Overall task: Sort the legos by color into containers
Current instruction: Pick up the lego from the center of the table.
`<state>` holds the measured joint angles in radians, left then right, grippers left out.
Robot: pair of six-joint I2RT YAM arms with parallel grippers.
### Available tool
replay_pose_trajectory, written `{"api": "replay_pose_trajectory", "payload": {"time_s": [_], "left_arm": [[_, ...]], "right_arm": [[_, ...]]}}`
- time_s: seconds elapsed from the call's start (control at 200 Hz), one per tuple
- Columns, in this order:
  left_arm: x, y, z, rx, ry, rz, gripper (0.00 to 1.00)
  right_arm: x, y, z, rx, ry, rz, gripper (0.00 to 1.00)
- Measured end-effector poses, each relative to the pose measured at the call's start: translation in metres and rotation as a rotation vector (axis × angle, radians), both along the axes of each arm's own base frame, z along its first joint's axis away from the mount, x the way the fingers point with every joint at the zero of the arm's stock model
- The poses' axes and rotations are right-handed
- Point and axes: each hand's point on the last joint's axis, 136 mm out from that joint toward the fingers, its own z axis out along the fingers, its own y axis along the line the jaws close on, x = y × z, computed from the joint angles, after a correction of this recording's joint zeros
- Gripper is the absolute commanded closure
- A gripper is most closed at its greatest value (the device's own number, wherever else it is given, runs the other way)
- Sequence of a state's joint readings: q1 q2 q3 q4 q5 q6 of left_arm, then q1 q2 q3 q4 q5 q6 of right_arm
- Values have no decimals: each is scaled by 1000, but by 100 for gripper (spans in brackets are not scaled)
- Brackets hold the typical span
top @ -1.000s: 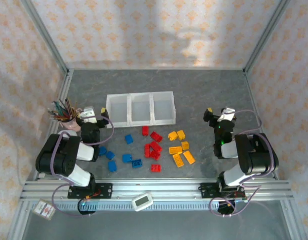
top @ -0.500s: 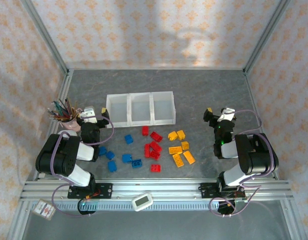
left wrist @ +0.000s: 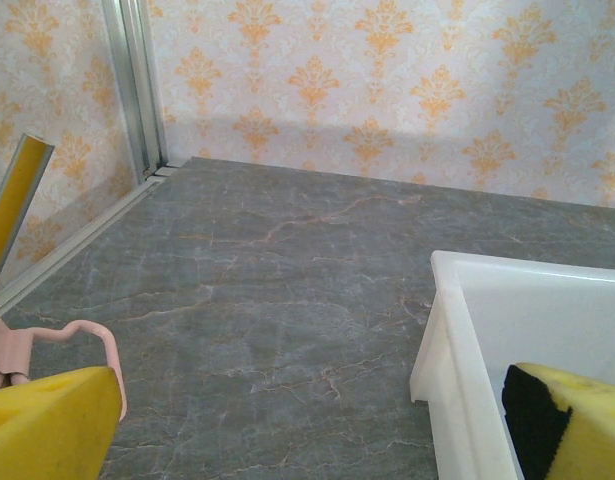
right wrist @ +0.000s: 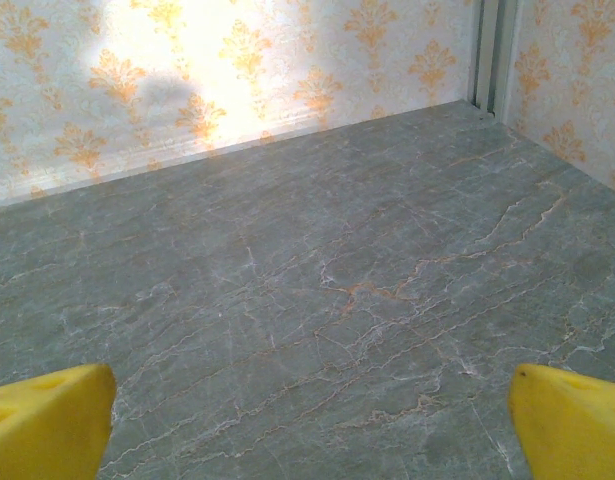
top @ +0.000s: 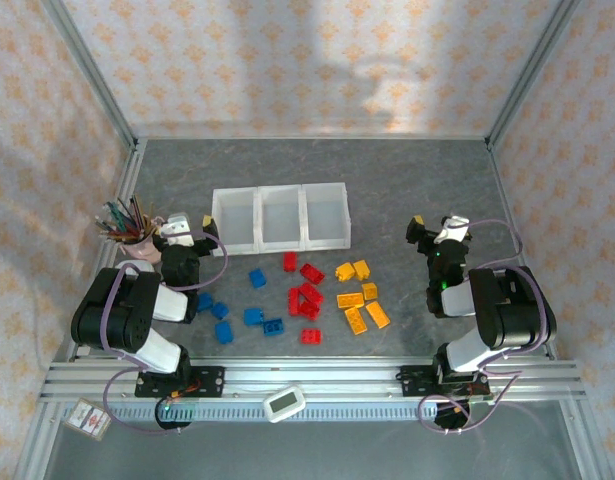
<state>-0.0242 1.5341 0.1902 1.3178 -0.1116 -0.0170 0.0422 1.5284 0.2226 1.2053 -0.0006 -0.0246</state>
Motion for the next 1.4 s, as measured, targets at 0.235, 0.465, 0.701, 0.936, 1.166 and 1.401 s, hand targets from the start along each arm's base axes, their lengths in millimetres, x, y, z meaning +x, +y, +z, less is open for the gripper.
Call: {"api": "replay_pose_trajectory", "payload": {"time_s": [0.235,0.465,0.701,0.936,1.166,1.401], "left_arm": [[0,0,0,0,0,0,0],[-4,3,18,-1,-39,20,0],[-6,6,63,-46,-107,38,0],[-9,4,100,-239,-181,34,0],[-12,1,80,-418,-78,58,1],[-32,-17,81,-544,-27,23,1]], "right_arm": [[0,0,0,0,0,0,0],[2,1,11,-4,0,12,0],[8,0,53,35,-52,-1,0],[7,-15,74,310,-26,-134,0],[3,-2,52,445,123,-124,0],[-11,45,30,458,280,17,0]]}}
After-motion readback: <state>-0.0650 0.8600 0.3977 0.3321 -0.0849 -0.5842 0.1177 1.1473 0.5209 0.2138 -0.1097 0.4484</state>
